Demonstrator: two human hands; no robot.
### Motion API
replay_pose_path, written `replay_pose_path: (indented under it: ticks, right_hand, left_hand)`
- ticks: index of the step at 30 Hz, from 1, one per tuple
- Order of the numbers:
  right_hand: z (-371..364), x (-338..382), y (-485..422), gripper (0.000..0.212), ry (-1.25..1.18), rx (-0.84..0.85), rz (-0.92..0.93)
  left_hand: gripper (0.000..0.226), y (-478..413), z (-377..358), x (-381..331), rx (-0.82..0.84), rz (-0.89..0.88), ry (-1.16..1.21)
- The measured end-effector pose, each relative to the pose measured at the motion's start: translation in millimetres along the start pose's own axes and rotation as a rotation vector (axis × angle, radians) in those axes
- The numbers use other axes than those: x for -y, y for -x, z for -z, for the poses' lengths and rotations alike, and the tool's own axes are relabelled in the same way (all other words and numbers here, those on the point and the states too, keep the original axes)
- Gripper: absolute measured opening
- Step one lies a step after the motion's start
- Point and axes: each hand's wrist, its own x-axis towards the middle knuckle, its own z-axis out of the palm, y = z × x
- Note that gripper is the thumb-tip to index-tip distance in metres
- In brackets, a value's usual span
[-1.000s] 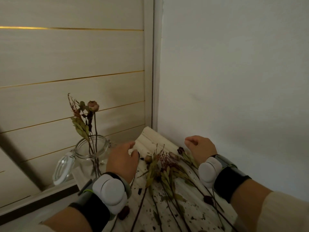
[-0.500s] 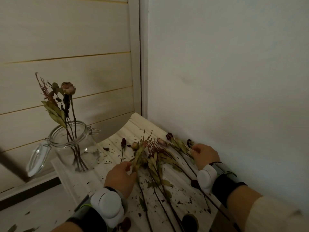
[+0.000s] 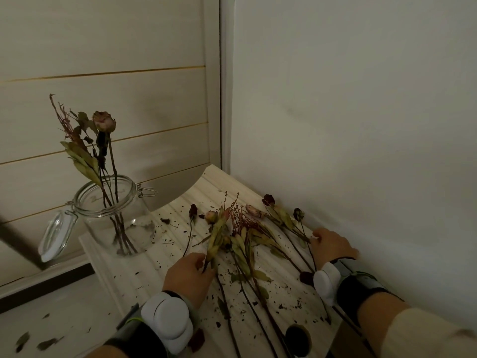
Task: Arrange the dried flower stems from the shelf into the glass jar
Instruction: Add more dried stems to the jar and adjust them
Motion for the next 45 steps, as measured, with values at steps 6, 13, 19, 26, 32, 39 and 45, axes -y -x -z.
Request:
replay_pose_path:
  ticks: [6,13,19,26,32,39,45]
  right_hand:
    - [5.9,-1.2,-1.1,0.034,-0.073,0.117,0.066]
    - [15.6,9.2,2.4,0.03,-0.153,0.273,0.147]
    - [17.2,19.9,4.6,0.033,-0.213,0.326,0.117]
    - [13.3,30.7,2.1,0.043,-0.194,0.328,0.104]
    - [15.6,49.9,0.2,0.039,-0.159,0.32,0.081]
    - [21.4,54.3,2.3,0.041,-0.136,0.371,0.055]
    - [22.9,48.5,1.7,0.031,-0.349,0.309,0.056]
  left_hand:
    - [0.046,0.8,-0.3,3.2,-0.005,0.023,0.038]
    - [0.045,-0.1,1.7,4.9,-0.003,0.042,0.078]
    - [0.045,-2.1,5.8,7.2,0.012,0.049,0.081]
    - [0.041,-3.6,11.8,9.1,-0.013,0.066,0.085]
    - [0.04,-5.6,15.8,11.9,-0.006,0.072,0.098]
    - [0.037,-3.8,15.3,11.1,0.001,0.077,0.083]
    - [0.035,-4.2,15.3,7.9,0.015,0.072,0.082]
